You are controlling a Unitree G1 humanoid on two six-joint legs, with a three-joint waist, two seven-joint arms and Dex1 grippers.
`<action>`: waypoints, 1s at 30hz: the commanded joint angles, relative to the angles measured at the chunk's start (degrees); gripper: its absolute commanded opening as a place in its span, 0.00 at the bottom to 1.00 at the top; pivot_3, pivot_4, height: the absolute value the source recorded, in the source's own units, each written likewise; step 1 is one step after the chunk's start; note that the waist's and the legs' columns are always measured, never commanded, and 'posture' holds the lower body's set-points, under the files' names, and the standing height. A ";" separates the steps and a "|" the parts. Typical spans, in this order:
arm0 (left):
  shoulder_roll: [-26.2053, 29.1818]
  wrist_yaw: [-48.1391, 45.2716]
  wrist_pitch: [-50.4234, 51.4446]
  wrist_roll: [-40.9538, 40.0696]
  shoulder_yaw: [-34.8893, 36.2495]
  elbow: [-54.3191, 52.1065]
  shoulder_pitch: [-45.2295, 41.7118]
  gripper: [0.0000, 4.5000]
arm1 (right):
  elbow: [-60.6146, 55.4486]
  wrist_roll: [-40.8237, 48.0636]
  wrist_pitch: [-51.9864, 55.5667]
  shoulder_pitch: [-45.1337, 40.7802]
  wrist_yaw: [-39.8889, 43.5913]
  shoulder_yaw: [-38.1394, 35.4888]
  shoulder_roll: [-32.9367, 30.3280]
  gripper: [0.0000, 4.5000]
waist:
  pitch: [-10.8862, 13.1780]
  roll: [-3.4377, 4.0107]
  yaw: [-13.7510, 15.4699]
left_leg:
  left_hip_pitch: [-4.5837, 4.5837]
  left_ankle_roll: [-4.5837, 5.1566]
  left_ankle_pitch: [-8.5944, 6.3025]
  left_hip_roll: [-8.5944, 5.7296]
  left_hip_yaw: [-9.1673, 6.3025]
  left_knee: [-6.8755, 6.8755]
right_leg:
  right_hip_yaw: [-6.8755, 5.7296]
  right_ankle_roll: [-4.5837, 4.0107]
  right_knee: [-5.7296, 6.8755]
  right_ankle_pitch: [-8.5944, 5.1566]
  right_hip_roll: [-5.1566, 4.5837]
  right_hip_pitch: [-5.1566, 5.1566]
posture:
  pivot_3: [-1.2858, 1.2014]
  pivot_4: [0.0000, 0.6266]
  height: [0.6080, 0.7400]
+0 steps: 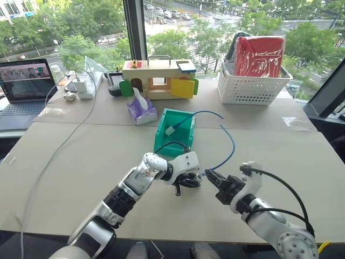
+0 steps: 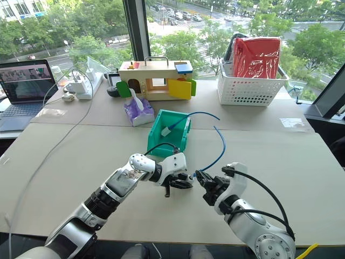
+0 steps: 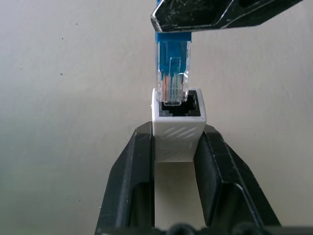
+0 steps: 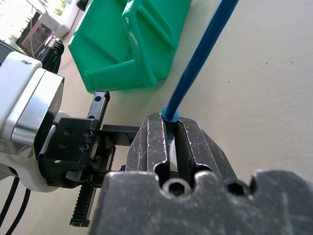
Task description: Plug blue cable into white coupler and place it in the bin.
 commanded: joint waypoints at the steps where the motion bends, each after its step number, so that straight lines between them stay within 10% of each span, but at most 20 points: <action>1: -0.33 -0.49 1.17 -0.38 -1.37 -0.86 0.33 0.14 | -0.03 1.35 0.75 1.33 0.32 0.45 0.80 0.00 | 0.00 0.00 -0.04 | 0.00 0.00 0.00 0.00 0.00 0.00 | 0.00 0.00 0.00 0.00 0.00 0.00 | 0.52 0.24 0.95; 30: -0.77 3.24 11.02 -0.31 -1.84 -5.46 -0.39 0.14 | -1.35 -15.60 9.48 -1.50 3.48 9.26 -5.30 0.00 | -0.28 -0.10 -0.29 | 0.10 0.00 0.00 0.00 0.00 0.00 | 0.00 0.04 0.00 -0.03 0.01 0.06 | 0.52 0.24 0.95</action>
